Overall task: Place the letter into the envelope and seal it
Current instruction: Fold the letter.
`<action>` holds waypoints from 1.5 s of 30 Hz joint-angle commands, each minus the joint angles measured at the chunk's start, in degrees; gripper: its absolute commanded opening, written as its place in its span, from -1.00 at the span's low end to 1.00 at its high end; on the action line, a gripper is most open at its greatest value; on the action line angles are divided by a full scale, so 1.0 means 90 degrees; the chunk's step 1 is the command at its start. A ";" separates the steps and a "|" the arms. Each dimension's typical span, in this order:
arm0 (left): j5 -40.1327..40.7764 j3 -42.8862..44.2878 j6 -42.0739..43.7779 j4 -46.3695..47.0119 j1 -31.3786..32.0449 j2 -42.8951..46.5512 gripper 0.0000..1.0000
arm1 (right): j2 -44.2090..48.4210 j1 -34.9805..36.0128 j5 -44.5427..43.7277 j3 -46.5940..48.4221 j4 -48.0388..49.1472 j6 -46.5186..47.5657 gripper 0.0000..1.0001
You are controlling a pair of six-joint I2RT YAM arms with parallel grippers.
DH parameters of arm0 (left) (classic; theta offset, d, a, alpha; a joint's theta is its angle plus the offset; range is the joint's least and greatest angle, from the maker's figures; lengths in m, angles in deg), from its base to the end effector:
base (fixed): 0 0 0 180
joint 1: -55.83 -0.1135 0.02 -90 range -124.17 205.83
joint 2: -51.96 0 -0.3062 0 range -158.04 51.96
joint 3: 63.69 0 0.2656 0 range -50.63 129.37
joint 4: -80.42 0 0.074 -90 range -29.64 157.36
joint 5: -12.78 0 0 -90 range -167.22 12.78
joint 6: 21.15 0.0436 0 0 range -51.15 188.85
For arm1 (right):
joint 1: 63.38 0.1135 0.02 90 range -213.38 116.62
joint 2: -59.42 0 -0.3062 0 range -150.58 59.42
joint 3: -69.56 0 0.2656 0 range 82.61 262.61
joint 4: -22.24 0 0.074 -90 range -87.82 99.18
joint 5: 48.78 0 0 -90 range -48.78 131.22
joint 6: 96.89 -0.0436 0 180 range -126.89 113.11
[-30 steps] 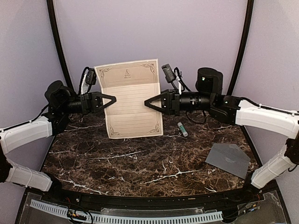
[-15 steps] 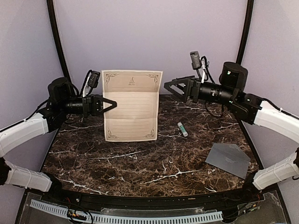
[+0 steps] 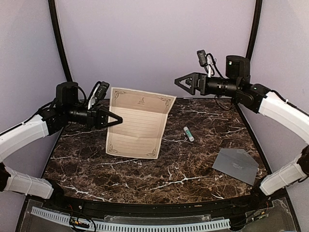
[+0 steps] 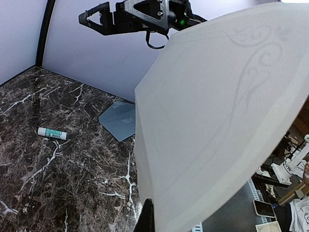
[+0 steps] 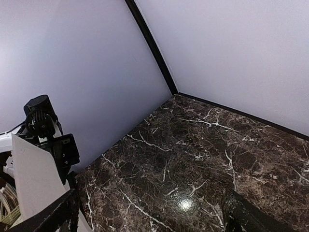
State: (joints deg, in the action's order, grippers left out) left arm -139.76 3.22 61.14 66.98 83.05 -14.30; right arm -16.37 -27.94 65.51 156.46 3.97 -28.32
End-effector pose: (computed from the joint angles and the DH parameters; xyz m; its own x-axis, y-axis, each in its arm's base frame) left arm 0.2082 -0.1506 0.3760 -0.3266 0.0984 -0.9400 0.9451 0.0277 -0.3255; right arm 0.2489 0.1992 0.4473 -0.4091 0.1176 -0.9049 -0.7644 0.4974 0.4102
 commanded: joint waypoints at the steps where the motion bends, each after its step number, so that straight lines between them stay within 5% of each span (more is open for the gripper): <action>1: -0.0297 0.0180 0.0402 -0.0396 0.0243 -0.0086 -1.00 | -0.0477 -0.0025 0.0675 0.0511 -0.0658 0.0314 0.97; 15: -0.0258 0.0759 0.0816 -0.1033 0.0751 -0.0756 -1.00 | -0.1188 0.0885 0.2377 0.0591 -0.1150 0.0713 0.86; 28: -0.0245 0.0924 0.1055 -0.1155 0.0803 -0.0941 -1.00 | -0.1447 0.1316 0.2746 0.0294 -0.0806 0.0449 0.77; 45: -0.0383 0.1068 0.1210 -0.1397 0.0868 -0.1087 -1.00 | -0.1789 0.1485 0.3213 0.0423 -0.0558 0.0393 -0.16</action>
State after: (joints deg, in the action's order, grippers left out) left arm -141.25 10.73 70.37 56.34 90.31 -23.74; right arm -31.24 -15.33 92.07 159.54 -3.55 -24.89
